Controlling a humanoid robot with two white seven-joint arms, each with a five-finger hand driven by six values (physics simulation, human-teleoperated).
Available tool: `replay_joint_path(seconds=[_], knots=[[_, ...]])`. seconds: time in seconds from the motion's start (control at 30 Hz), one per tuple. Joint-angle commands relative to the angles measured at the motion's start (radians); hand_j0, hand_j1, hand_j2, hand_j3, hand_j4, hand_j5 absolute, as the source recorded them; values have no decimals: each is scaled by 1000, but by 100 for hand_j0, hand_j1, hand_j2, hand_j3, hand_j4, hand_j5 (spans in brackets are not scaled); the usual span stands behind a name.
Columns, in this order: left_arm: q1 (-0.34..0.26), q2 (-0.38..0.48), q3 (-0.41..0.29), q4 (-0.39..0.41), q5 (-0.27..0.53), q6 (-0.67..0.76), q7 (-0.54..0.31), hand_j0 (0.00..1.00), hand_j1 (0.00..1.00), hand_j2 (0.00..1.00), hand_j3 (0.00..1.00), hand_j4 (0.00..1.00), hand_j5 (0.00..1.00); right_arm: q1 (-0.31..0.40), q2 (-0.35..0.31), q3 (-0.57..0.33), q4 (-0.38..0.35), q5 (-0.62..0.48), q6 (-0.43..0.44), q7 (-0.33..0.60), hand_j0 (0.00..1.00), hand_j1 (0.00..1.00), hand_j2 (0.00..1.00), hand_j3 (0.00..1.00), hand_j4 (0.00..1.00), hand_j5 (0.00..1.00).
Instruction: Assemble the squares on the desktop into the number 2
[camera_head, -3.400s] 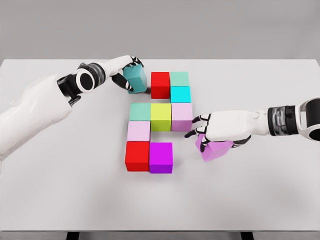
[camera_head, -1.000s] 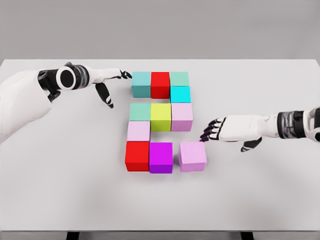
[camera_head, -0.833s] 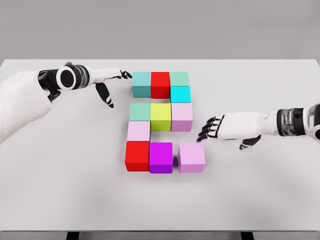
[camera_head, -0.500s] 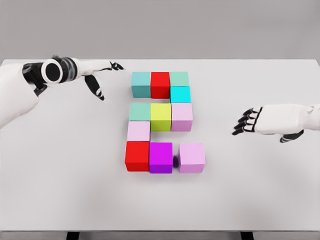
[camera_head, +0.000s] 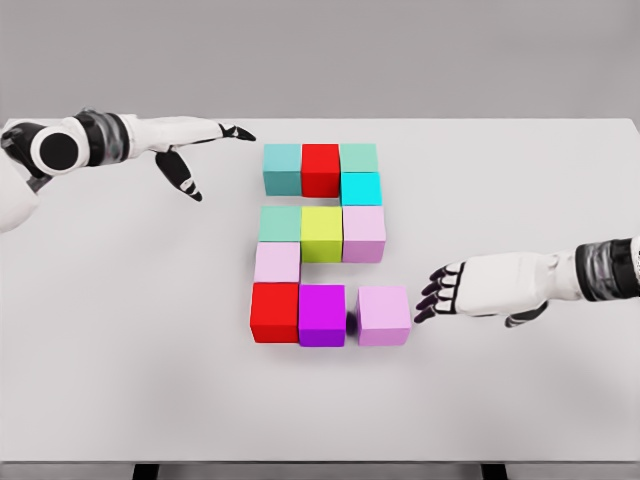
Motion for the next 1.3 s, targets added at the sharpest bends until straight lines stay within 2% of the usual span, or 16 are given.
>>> replay_joint_path(seconds=[0.0,0.7,0.83,0.97,1.03,1.07,1.1,1.27], knots=[[0,7,2,2,2,-30,0,100,100,100,100,100,100,0,18,4,-1,-4,2,0,100,100,100,100,100,100],[2,7,2,5,2,-30,0,100,100,100,100,100,100,-11,55,4,-1,-6,2,0,100,100,100,100,100,100],[2,7,2,5,2,-30,0,100,100,100,100,100,100,-23,43,4,1,-4,2,0,100,100,100,100,100,100],[2,7,2,7,2,-28,0,100,100,100,100,100,100,-28,-7,-5,18,-4,2,0,100,100,100,100,100,100],[2,7,2,8,-1,-27,0,100,100,100,100,100,100,-51,-7,-57,142,-12,2,0,100,100,100,100,100,100],[0,7,2,10,-2,-27,0,100,100,100,100,100,100,-55,-5,-135,306,-104,2,0,100,100,100,100,100,100],[0,7,2,11,-2,-27,0,100,100,100,100,100,100,-57,-5,-137,340,-145,2,0,100,100,100,100,100,100],[2,7,2,16,-4,-24,0,100,100,100,100,100,100,-57,-3,-137,339,-147,2,0,100,100,100,100,100,100]])
